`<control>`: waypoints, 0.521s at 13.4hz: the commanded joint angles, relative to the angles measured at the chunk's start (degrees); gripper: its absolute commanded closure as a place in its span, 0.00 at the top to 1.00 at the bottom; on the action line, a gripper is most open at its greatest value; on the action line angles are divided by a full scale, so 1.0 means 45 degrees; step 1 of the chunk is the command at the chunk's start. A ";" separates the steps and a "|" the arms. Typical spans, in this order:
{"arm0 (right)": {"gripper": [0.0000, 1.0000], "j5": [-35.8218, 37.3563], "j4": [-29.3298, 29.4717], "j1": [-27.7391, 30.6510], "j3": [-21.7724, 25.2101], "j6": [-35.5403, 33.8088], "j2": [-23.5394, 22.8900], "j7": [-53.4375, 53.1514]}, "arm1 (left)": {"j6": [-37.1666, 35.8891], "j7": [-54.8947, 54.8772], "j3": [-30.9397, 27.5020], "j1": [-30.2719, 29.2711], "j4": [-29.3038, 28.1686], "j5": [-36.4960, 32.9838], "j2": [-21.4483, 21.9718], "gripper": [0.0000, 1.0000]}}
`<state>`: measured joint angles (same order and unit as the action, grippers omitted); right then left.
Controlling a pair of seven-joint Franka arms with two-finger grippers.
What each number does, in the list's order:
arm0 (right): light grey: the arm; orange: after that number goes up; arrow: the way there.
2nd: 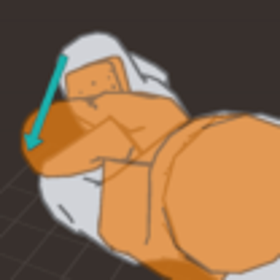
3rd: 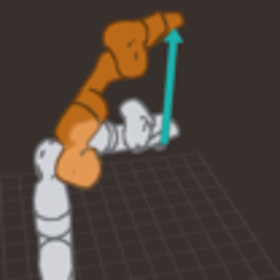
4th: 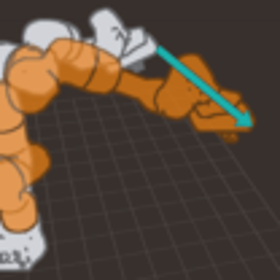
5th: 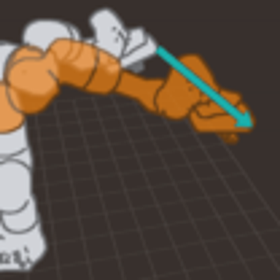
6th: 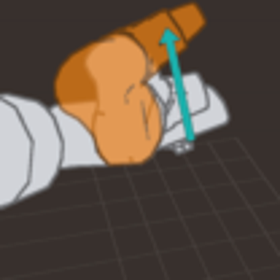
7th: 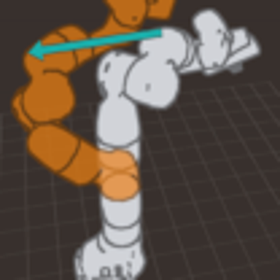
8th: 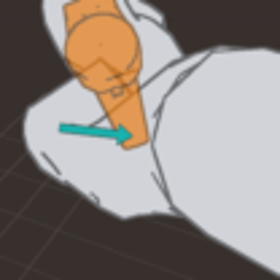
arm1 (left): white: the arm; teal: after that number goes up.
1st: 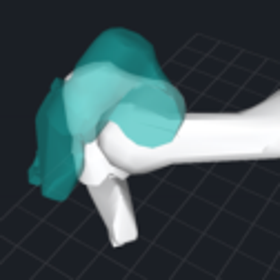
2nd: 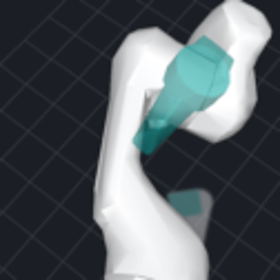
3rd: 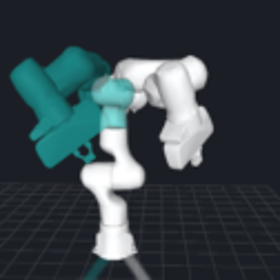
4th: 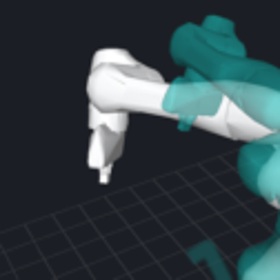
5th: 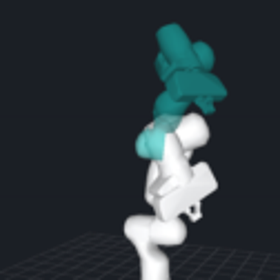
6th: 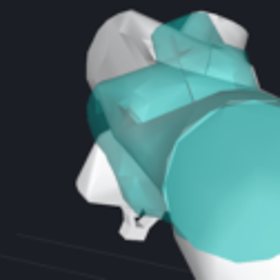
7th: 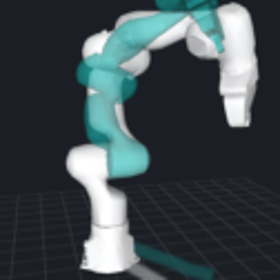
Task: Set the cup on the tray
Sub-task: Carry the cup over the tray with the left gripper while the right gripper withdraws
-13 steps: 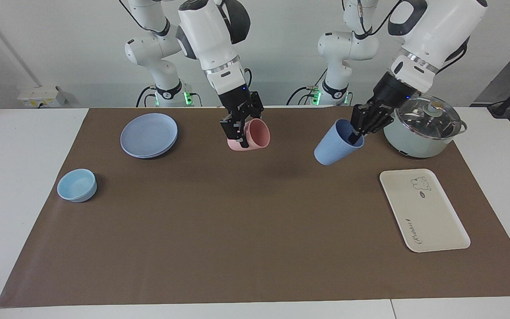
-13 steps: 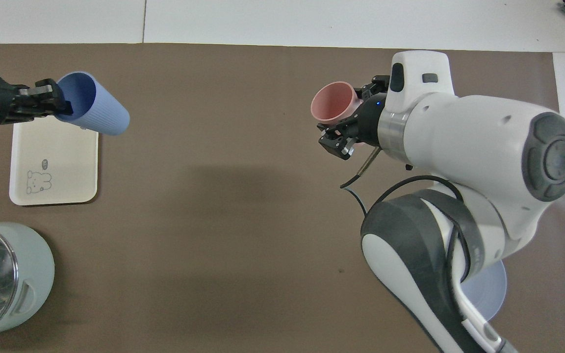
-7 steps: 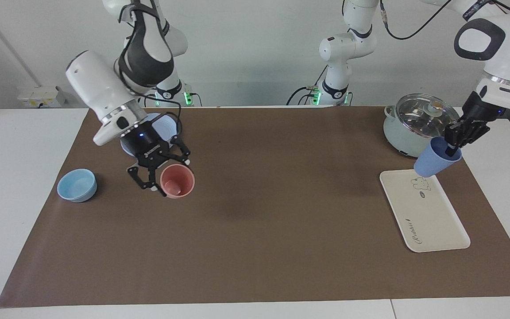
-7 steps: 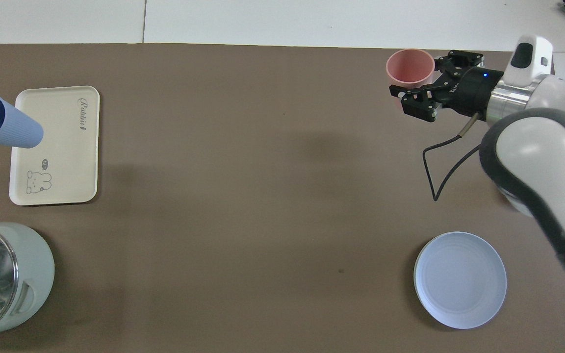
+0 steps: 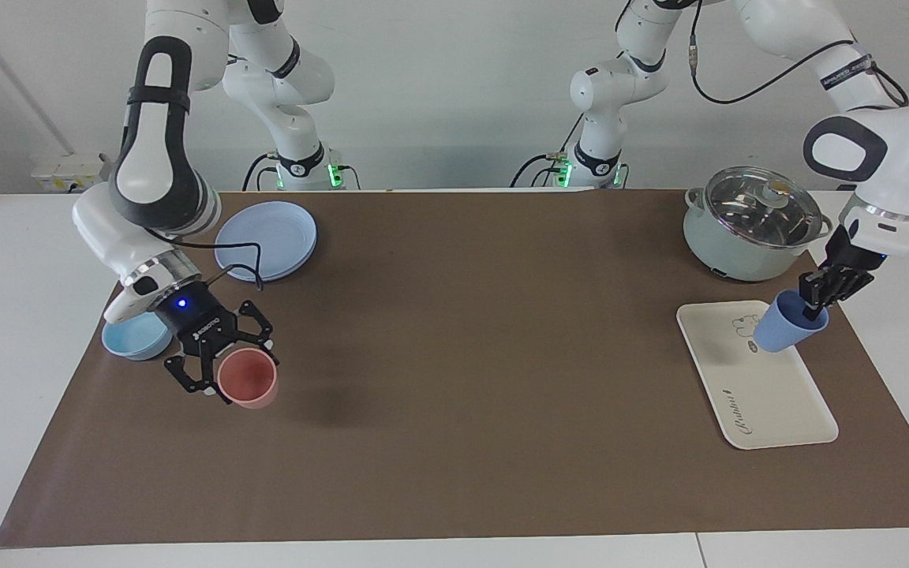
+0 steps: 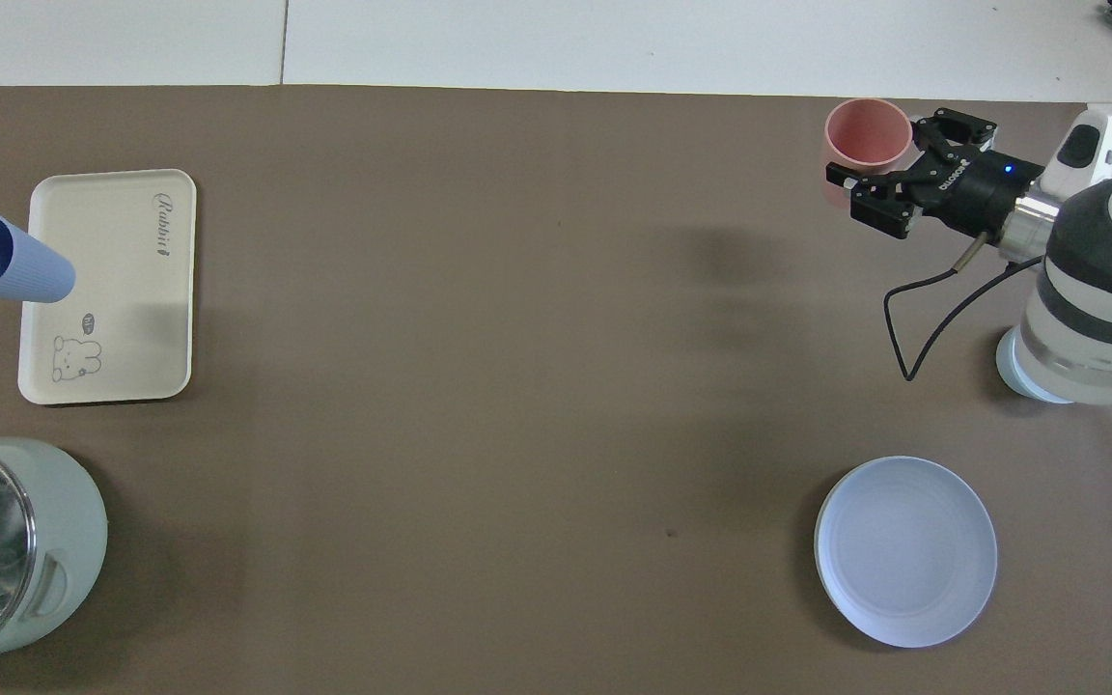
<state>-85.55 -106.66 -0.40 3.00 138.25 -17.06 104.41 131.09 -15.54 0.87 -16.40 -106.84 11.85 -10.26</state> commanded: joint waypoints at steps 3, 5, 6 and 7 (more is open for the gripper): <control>0.00 -0.2236 -0.0633 0.1374 -0.0179 -0.2337 -0.1008 0.2961 | 0.1218 -0.0120 0.0177 -0.0399 -0.0008 0.0453 -0.1137 0.00; 0.00 -0.2823 -0.0905 0.1611 -0.0179 -0.2655 -0.1422 0.4158 | 0.1318 -0.0120 0.0158 -0.0399 0.0051 0.0433 -0.1372 0.00; 0.00 -0.2980 -0.1100 0.1631 -0.0179 -0.2713 -0.1404 0.4200 | 0.1337 -0.0120 0.0158 -0.0399 0.0051 0.0452 -0.1392 0.00; 0.00 -0.3039 -0.1141 0.1747 -0.0179 -0.2887 -0.1616 0.4394 | 0.1396 -0.0101 0.0158 -0.0399 0.0032 0.0453 -0.1431 0.00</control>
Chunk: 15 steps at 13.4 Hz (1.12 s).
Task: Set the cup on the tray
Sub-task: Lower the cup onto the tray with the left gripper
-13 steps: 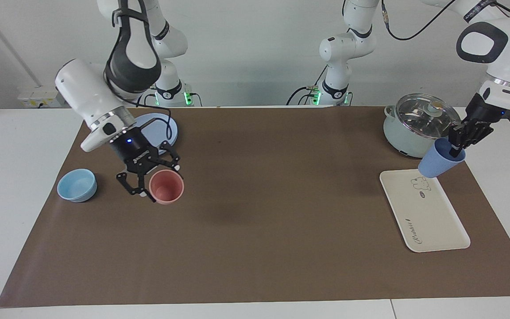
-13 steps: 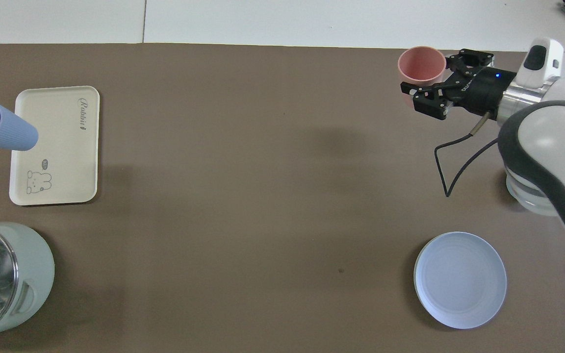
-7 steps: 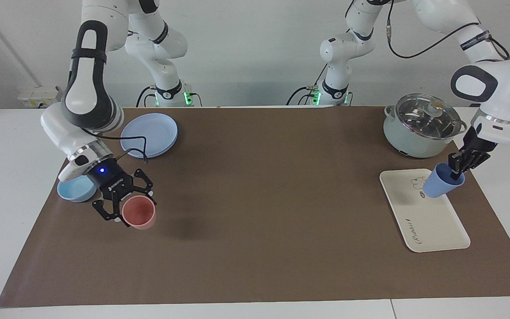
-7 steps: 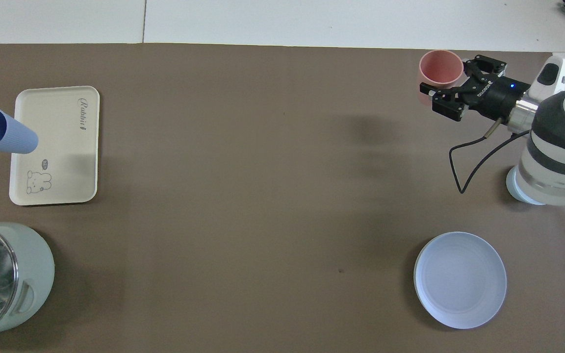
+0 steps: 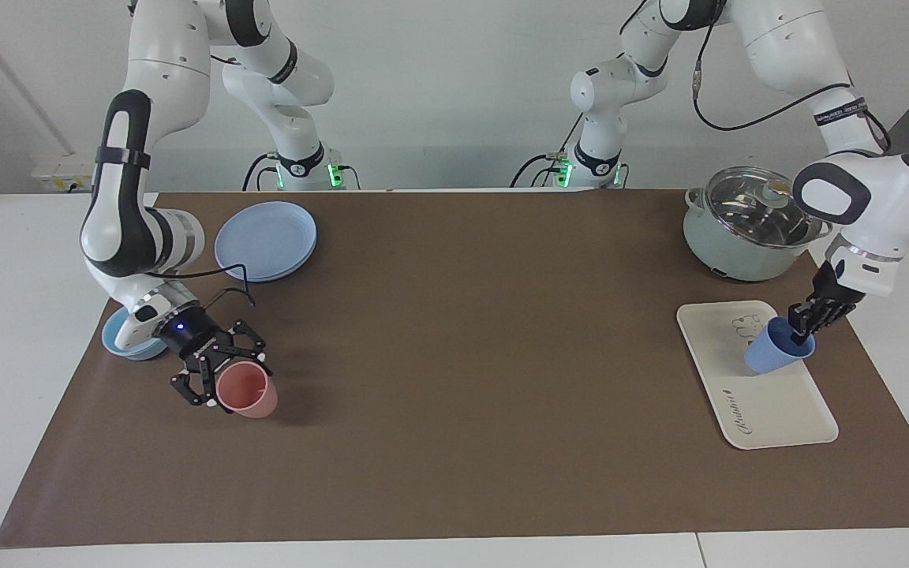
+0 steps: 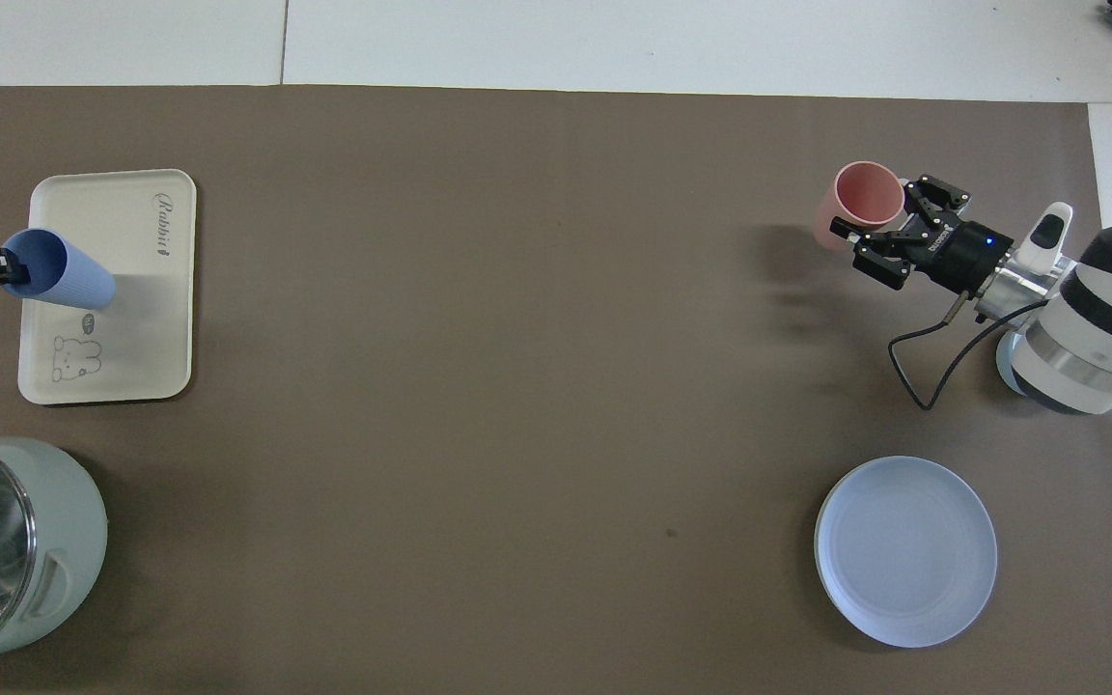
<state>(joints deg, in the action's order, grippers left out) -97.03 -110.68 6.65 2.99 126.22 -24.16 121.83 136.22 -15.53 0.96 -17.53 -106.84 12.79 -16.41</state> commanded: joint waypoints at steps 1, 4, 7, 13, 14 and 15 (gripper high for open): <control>0.00 -0.0488 -0.0248 0.0280 -0.0175 -0.0353 -0.0158 0.0833 | 0.0372 -0.0046 0.0138 -0.0109 0.0051 0.0243 -0.0083 0.00; 0.00 -0.0488 -0.0463 0.0261 -0.0137 -0.0277 -0.0140 0.0953 | 0.0238 -0.0026 0.0138 -0.0109 0.0264 0.0243 -0.0103 0.22; 1.00 -0.0469 -0.0599 0.0242 -0.0136 -0.0003 -0.0120 0.1714 | -0.0171 -0.0006 0.0138 -0.0089 0.0674 0.0243 -0.0220 0.48; 1.00 -0.0450 -0.0580 0.0261 -0.0136 -0.0179 0.0483 0.1580 | -0.5674 0.0266 0.0118 0.0183 0.4442 0.0107 -0.0650 0.48; 1.00 -0.0372 -0.0619 0.0242 -0.0136 -0.0102 0.0872 0.1153 | -0.6532 0.0441 0.0118 0.0320 0.4755 0.0068 -0.0650 0.49; 1.00 -0.0275 -0.0716 0.0165 -0.0117 -0.0023 0.1282 0.0511 | -0.7546 0.0927 0.0118 0.0495 0.5435 -0.0223 -0.0650 0.49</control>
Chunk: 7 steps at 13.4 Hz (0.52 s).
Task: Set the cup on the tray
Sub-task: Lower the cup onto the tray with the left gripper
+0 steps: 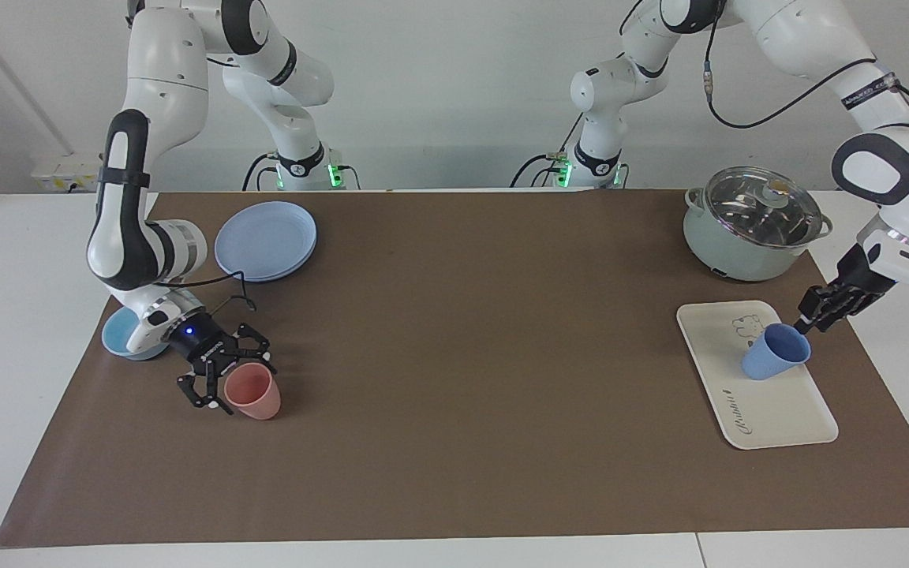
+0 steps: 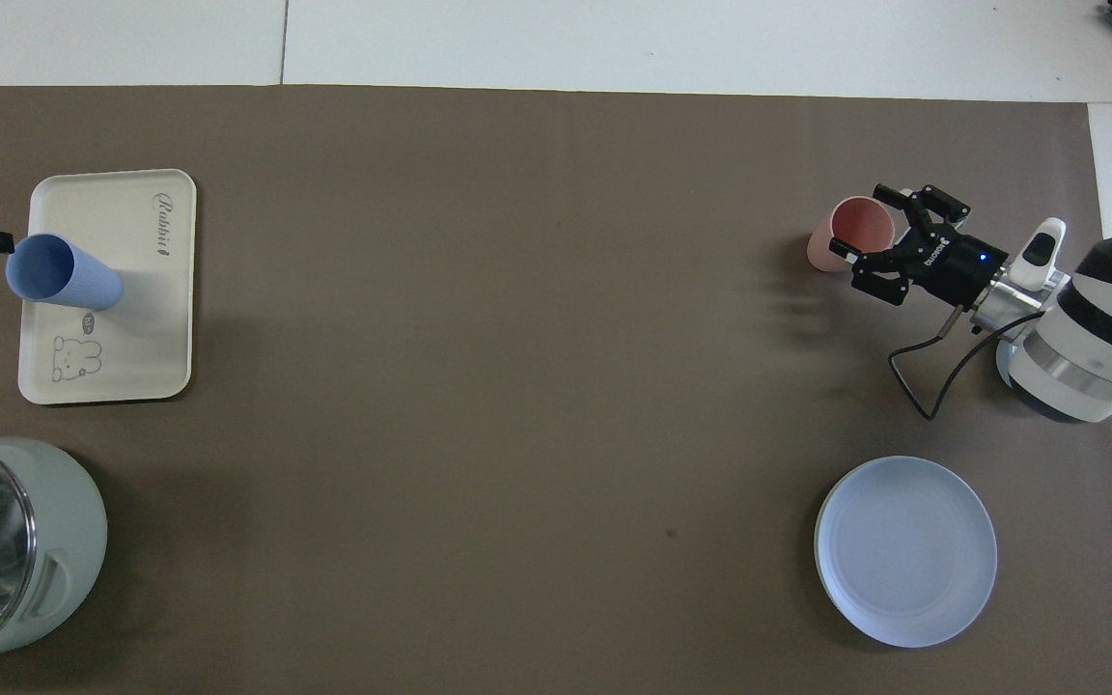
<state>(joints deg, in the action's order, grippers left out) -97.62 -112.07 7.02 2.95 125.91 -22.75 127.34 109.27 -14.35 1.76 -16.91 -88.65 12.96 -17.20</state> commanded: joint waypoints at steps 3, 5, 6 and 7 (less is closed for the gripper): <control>1.00 0.0846 -0.0623 0.0023 -0.0090 0.0068 0.2238 -0.3482 | -0.4294 0.1586 -0.0059 0.1623 0.3251 -0.1626 -0.0475 0.49; 1.00 0.2873 -0.0429 0.0120 -0.0032 0.0087 0.3039 -0.6426 | -0.4982 0.1936 -0.0098 0.2483 0.3314 -0.2505 -0.0300 0.49; 1.00 0.3928 -0.0312 0.0159 -0.0031 0.0087 0.3294 -0.7641 | -0.5179 0.1957 -0.0079 0.2816 0.3314 -0.2838 -0.0183 0.49; 1.00 0.4964 -0.0156 0.0179 0.0007 0.0087 0.3510 -0.8484 | -0.5277 0.1958 -0.0021 0.3071 0.3295 -0.3247 0.0031 0.49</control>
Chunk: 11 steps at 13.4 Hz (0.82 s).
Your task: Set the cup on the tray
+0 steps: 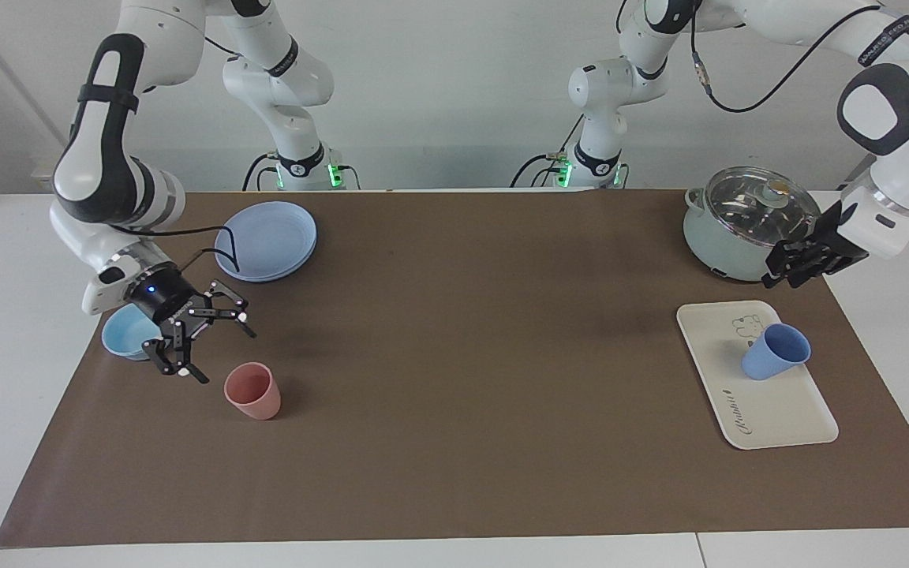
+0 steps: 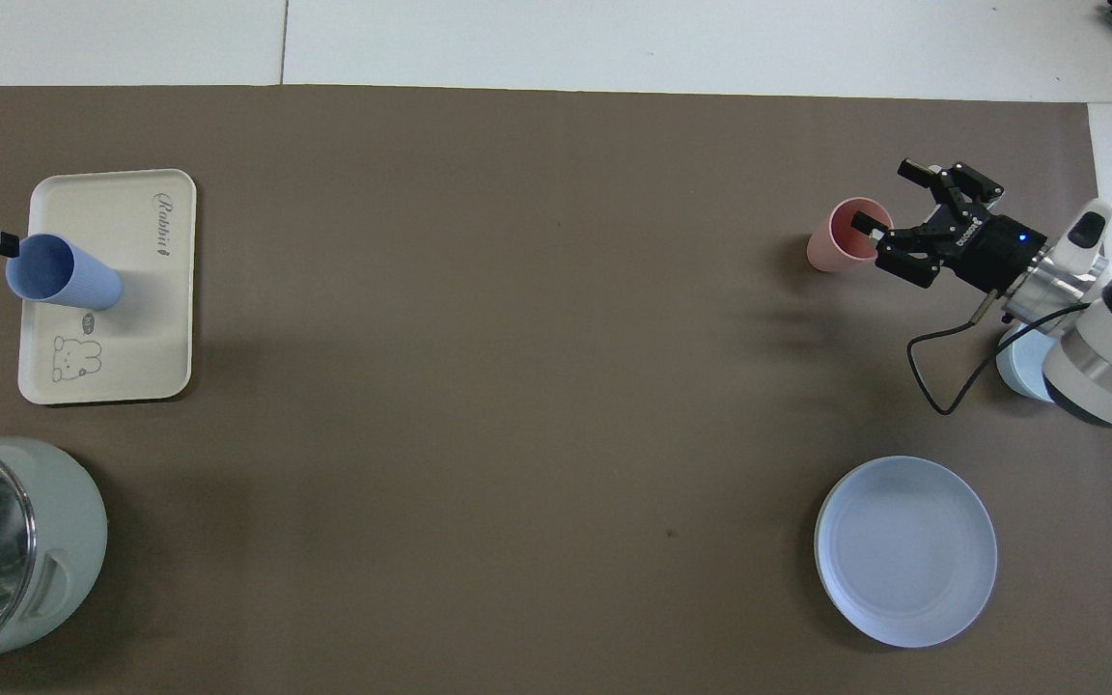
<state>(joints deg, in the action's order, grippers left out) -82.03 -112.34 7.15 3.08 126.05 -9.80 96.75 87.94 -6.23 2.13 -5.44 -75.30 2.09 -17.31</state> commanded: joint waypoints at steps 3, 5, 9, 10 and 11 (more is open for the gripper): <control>1.00 0.5810 0.0316 -0.0065 -0.0021 0.0774 0.1276 -0.5119 | -0.0558 0.0154 0.0014 0.0837 -0.0644 -0.1481 0.1323 0.49; 1.00 0.9557 0.0336 -0.0571 -0.0079 0.0993 0.1843 -0.8766 | -0.0481 0.0154 0.0034 0.0856 -0.1990 -0.1462 0.2455 0.49; 1.00 1.6398 0.0336 -0.1491 -0.0157 0.0662 0.2235 -1.6384 | -0.0500 0.0232 0.0073 0.0856 -0.2935 -0.1423 0.3319 1.00; 1.00 1.7494 0.0356 -0.1666 -0.0157 0.0216 0.2255 -1.8064 | -0.0480 0.0194 0.0092 0.0856 -0.2935 -0.1364 0.3339 1.00; 1.00 1.8298 0.0491 -0.1784 -0.0196 -0.0407 0.2352 -1.9415 | -0.0441 0.0174 0.0170 0.0856 -0.2935 -0.1364 0.3340 1.00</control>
<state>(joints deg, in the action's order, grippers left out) -6.36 -110.23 -0.62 2.68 127.65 -0.25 20.56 85.10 -5.77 2.51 -1.82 -86.21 -3.13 -3.94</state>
